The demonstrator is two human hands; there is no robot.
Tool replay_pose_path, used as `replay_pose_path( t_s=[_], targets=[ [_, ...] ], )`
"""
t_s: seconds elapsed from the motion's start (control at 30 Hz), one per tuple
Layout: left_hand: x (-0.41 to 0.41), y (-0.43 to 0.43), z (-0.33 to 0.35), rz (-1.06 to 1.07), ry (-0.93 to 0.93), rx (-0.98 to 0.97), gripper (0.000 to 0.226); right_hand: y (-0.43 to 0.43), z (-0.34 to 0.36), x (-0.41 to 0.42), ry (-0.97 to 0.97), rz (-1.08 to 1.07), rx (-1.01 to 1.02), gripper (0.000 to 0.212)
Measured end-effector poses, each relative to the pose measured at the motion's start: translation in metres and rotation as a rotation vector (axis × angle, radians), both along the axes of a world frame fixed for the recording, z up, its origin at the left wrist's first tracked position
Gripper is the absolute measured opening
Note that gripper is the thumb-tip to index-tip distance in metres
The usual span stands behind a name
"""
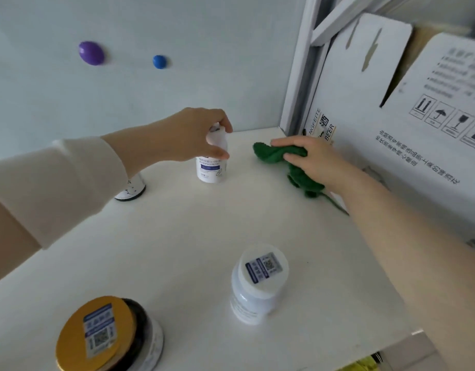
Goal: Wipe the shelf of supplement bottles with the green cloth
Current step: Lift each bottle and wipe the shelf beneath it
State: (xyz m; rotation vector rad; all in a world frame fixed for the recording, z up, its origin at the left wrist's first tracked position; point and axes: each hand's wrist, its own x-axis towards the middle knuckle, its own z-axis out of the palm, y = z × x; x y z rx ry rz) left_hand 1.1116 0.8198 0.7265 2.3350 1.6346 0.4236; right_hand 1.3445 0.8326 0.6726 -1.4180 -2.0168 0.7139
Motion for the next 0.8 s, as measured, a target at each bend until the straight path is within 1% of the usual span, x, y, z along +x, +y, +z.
replay_pose_path(
  t_s=[0.1,0.17,0.23,0.33,0.4,0.47,0.53,0.6,0.67,0.8],
  targets=[
    [-0.001,0.003,-0.007,0.016,-0.017,0.009,0.043,0.014,-0.013,-0.003,-0.145,0.087,0.002,0.038],
    [-0.001,0.006,-0.009,0.010,-0.009,0.015,0.044,0.006,-0.017,-0.001,-0.170,0.134,0.028,0.037],
    [-0.001,0.007,-0.011,0.000,0.017,0.008,0.048,-0.011,-0.020,0.004,-0.175,0.183,0.033,0.036],
    [0.002,0.005,-0.010,0.019,0.054,-0.030,0.067,-0.044,-0.024,0.011,-0.149,0.209,0.016,0.033],
    [0.007,0.000,-0.004,0.046,0.073,-0.001,0.073,-0.065,-0.025,0.015,-0.122,0.218,-0.008,0.032],
    [0.017,-0.010,0.008,0.074,0.073,0.077,0.071,-0.083,-0.025,0.021,-0.107,0.223,-0.010,0.032],
    [0.028,-0.027,0.025,0.051,0.034,0.110,0.062,-0.100,-0.024,0.027,-0.107,0.222,0.002,0.032],
    [0.038,-0.052,0.040,-0.017,-0.006,0.051,0.050,-0.114,-0.024,0.032,-0.122,0.224,0.029,0.031],
    [0.049,-0.087,0.050,-0.078,-0.009,-0.057,0.046,-0.125,-0.024,0.034,-0.133,0.235,0.044,0.030],
    [0.059,-0.156,0.044,-0.134,0.034,-0.223,0.069,-0.147,-0.021,0.039,-0.117,0.284,0.040,0.031]
  ],
)
